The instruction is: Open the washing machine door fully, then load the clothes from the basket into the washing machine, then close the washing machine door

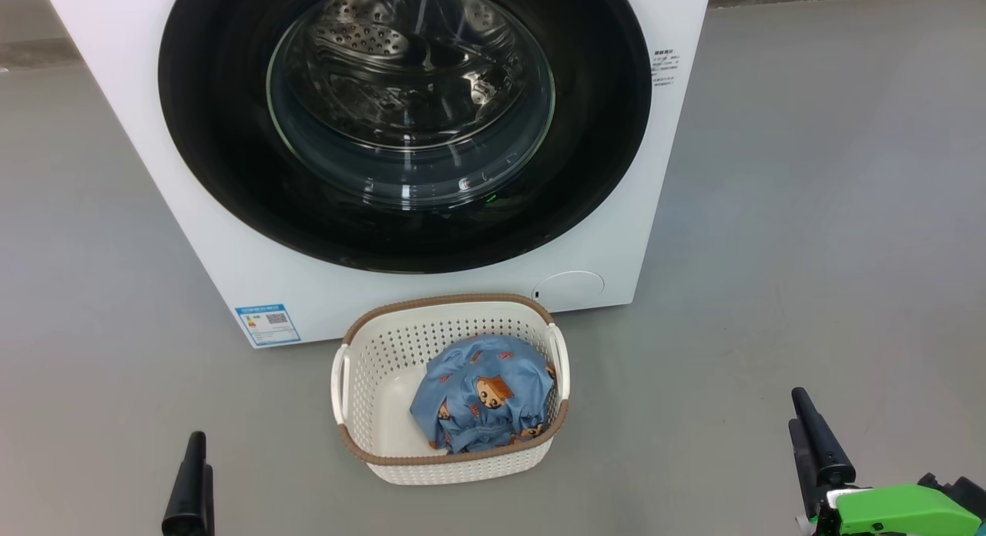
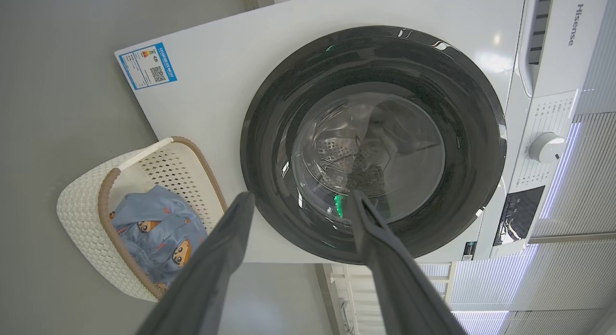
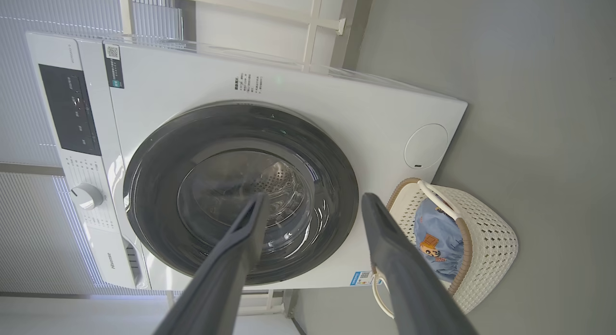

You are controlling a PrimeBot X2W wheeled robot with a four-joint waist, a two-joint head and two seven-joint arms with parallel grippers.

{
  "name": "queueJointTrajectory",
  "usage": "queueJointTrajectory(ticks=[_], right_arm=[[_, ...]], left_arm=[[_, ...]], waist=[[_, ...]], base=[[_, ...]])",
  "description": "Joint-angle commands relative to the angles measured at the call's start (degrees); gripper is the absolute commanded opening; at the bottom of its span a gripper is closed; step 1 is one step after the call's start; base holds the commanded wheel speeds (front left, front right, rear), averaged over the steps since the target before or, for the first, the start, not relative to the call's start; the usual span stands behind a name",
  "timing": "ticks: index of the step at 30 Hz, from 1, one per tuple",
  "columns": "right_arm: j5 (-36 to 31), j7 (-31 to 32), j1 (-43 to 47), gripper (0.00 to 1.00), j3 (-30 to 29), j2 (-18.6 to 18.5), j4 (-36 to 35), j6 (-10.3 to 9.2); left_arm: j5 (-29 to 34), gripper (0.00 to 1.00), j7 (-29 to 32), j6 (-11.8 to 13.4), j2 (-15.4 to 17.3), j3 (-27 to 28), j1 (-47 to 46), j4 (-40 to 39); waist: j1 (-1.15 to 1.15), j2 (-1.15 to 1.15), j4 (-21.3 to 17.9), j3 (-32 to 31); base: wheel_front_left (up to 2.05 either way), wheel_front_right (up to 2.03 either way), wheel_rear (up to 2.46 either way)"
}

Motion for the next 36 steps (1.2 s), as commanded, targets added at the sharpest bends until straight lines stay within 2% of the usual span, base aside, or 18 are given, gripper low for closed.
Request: queueJointTrajectory(ticks=[1,19,36], right_arm=[[-1.6,-0.7,-2.7,1.0,0.9,-0.9,-1.6,0.02],[-15.4,-3.5,-4.2,1.0,2.8,-2.6,-2.7,0.03],[-30.5,-6.4,-5.6,1.0,6.2,-4.5,-2.6,0.05]], left_arm=[[1.6,1.0,-0.7,-0.1,1.0,0.2,-2.1,-2.3],[14.8,1.0,-3.6,-0.1,2.6,-1.0,-2.0,-3.7],[30.1,1.0,-6.4,-0.1,4.4,-2.4,-1.4,-4.1]], waist=[[0.0,0.0,0.0,0.0],[0.0,0.0,-0.2,0.1],[0.0,0.0,-0.2,-0.3]], base=[[0.0,0.0,0.0],[0.0,0.0,0.0],[0.0,0.0,0.0]])
